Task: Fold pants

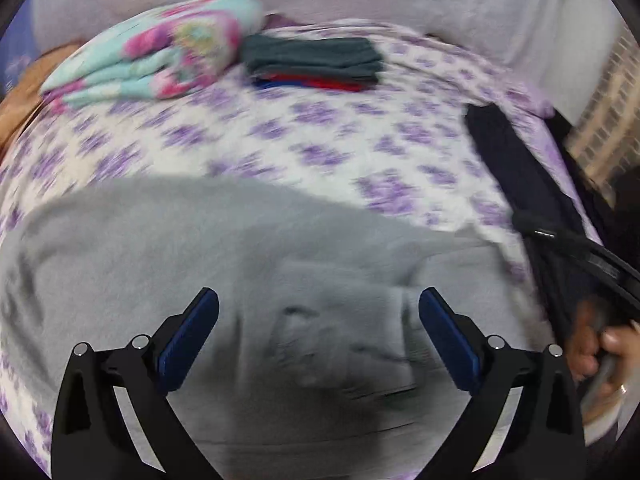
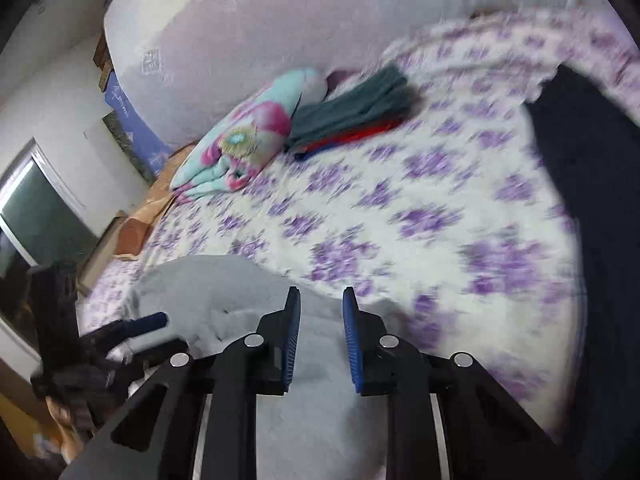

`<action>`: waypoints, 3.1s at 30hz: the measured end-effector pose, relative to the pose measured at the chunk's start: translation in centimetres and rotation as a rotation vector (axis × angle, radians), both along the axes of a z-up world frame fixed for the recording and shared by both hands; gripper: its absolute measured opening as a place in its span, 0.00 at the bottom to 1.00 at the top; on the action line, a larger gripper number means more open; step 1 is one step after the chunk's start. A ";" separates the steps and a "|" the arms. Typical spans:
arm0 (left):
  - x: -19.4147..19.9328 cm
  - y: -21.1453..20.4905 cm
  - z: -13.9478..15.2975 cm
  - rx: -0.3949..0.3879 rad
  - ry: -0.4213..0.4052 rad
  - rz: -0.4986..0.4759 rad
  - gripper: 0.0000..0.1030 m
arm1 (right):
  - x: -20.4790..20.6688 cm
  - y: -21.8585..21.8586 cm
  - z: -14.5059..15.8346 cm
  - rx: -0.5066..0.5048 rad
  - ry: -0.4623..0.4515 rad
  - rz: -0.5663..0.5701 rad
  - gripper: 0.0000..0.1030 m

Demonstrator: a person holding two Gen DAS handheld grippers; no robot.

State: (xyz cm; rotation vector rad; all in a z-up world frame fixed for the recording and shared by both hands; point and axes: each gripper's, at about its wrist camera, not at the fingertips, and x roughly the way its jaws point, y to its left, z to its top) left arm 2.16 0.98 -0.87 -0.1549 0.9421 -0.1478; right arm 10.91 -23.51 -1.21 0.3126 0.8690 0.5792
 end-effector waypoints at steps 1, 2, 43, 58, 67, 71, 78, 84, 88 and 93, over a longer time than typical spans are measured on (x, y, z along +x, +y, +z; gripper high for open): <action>0.2 -0.9 0.0 0.002 -0.002 -0.023 0.95 | 1.2 0.4 -0.9 0.007 0.063 0.009 0.21; 0.4 -1.7 -0.1 0.009 -0.001 -0.044 0.95 | 1.8 0.7 -1.6 0.015 0.102 0.021 0.21; -12.6 19.1 -2.4 -0.246 0.123 0.386 0.94 | -10.4 4.2 -0.9 -0.162 -0.100 0.157 0.77; -7.2 9.5 5.2 0.106 -0.143 0.166 0.35 | -8.6 3.2 -2.3 -0.086 -0.041 0.111 0.77; -4.5 -5.0 3.8 0.050 -0.040 -0.346 0.56 | -7.6 -2.8 -2.4 0.066 0.036 -0.043 0.82; -3.8 -2.5 2.6 -0.128 0.073 -0.318 0.63 | -7.9 -4.3 -1.8 0.059 0.023 -0.075 0.87; -7.4 3.3 6.9 0.093 -0.200 -0.083 0.92 | -3.0 0.5 0.6 0.162 0.050 0.039 0.95; -2.8 6.0 -0.6 0.099 0.026 0.045 0.92 | 4.7 5.9 -1.3 0.269 0.239 0.014 0.96; -3.0 6.6 -3.1 0.027 0.055 0.062 0.96 | 8.4 8.8 -4.3 0.261 0.389 0.013 0.40; -2.9 8.7 -3.0 -0.062 0.106 0.081 0.96 | 6.9 10.5 -1.5 0.271 0.317 0.082 0.30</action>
